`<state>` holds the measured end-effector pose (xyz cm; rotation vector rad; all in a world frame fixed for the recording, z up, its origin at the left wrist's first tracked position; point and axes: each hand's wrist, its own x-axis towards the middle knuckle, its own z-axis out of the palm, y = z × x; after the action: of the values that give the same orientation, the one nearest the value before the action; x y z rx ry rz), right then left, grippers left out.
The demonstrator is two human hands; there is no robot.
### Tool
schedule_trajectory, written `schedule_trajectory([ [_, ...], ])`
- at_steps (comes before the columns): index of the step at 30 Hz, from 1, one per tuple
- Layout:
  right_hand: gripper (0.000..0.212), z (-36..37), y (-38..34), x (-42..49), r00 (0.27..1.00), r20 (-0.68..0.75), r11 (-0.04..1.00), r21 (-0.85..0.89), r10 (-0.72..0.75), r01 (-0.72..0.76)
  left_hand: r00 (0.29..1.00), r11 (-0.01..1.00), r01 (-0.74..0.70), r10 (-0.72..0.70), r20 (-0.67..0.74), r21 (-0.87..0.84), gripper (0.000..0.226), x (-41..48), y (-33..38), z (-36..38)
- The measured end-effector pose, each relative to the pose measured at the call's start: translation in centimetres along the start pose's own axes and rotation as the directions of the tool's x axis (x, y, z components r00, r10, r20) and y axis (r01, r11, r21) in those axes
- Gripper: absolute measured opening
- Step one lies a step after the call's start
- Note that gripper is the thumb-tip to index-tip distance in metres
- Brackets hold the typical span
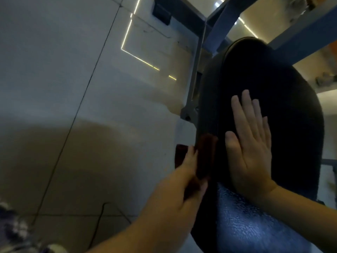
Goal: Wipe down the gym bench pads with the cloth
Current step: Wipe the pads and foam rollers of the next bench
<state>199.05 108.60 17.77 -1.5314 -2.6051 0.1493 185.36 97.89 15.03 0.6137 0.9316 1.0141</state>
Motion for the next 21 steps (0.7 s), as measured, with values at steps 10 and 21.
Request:
schedule_trajectory([
  [10,0.061,-0.2,-0.4,0.1,0.999,0.009,0.999,-0.005,0.044,-0.044,0.955,0.971,-0.232,0.239,-0.177,0.062,0.040,7.2,3.2,-0.9],
  [21,0.060,-0.2,-0.6,0.1,0.999,-0.021,0.998,-0.050,0.049,-0.050,0.918,0.933,-0.348,0.359,-0.171,0.091,0.063,8.4,2.8,-0.9],
])
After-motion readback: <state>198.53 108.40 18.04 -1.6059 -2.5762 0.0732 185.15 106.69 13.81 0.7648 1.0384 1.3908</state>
